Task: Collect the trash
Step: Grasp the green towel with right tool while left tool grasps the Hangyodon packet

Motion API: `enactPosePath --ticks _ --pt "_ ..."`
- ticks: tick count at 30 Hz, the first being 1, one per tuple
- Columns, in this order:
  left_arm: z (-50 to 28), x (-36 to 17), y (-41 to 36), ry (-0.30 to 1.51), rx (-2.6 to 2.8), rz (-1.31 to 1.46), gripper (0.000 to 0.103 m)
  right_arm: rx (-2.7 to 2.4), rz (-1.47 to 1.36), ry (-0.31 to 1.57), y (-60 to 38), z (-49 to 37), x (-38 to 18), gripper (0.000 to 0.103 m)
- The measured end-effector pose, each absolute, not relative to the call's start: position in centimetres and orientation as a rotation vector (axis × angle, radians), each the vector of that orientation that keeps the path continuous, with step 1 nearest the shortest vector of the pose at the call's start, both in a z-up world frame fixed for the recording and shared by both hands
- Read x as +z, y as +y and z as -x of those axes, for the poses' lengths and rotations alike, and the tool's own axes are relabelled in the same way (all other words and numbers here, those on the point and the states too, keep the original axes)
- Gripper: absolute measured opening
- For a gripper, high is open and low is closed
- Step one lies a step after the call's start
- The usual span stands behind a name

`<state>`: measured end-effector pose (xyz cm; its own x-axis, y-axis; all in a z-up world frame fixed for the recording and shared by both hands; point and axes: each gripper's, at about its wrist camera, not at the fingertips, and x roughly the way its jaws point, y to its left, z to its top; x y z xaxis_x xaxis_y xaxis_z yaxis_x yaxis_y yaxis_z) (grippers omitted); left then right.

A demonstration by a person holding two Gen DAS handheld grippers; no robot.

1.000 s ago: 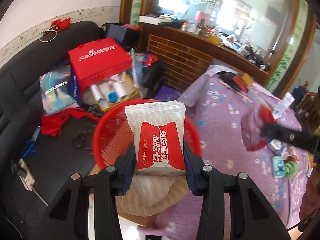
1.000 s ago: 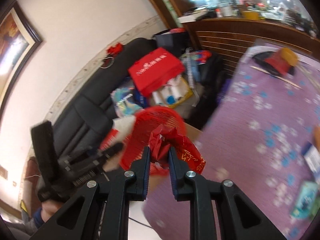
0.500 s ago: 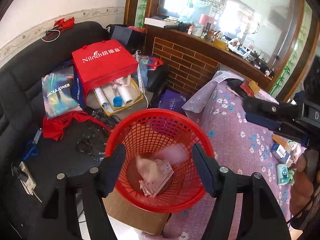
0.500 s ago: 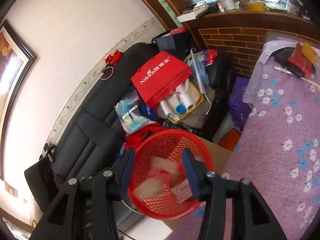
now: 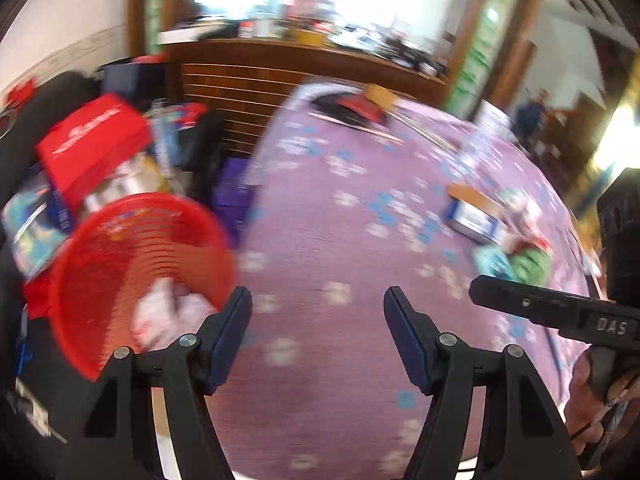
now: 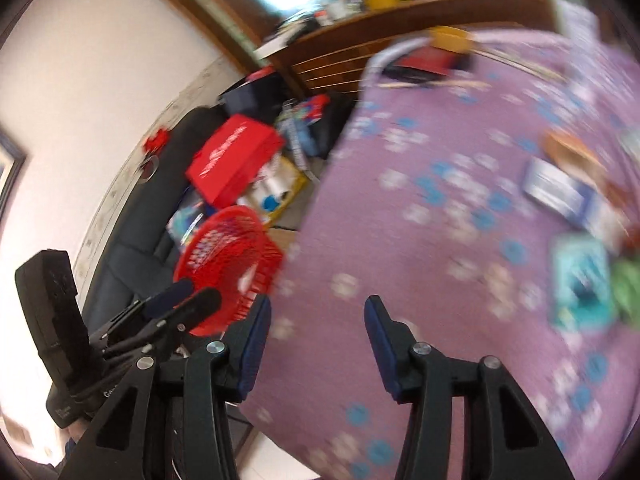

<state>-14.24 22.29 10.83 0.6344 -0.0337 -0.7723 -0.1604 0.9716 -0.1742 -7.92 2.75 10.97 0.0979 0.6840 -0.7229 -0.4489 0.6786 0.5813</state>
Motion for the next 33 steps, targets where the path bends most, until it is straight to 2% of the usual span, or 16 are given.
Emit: enactPosePath --ticks 12,16,20,27,28,29,31,33 --pt "11.0 10.5 9.3 0.955 -0.152 0.156 0.067 0.406 -0.455 1.217 -17.1 4.1 7.9 0.053" --pt "11.0 10.4 8.4 0.969 -0.149 0.145 0.067 0.365 -0.510 1.222 -18.8 2.0 6.8 0.053" --pt "10.9 10.4 8.8 0.981 -0.123 0.139 0.068 0.354 -0.529 1.231 -18.0 0.0 5.7 0.064" --pt "10.9 10.6 9.8 0.985 -0.096 0.123 0.070 0.269 -0.427 1.279 -14.9 -3.0 3.0 0.068" --pt "10.8 10.6 9.8 0.986 -0.096 0.123 0.070 0.273 -0.413 1.285 -14.8 -3.1 2.8 0.066" --pt "10.6 10.5 9.6 0.987 -0.099 0.122 0.070 0.281 -0.399 1.289 -14.7 -3.2 2.6 0.051" --pt "10.2 10.4 9.5 0.994 -0.109 0.123 0.071 0.325 -0.355 1.292 -14.9 -3.0 3.0 0.044" --pt "9.4 10.0 8.8 1.006 -0.127 0.132 0.072 0.349 -0.328 1.287 -15.6 -2.3 3.7 0.042"
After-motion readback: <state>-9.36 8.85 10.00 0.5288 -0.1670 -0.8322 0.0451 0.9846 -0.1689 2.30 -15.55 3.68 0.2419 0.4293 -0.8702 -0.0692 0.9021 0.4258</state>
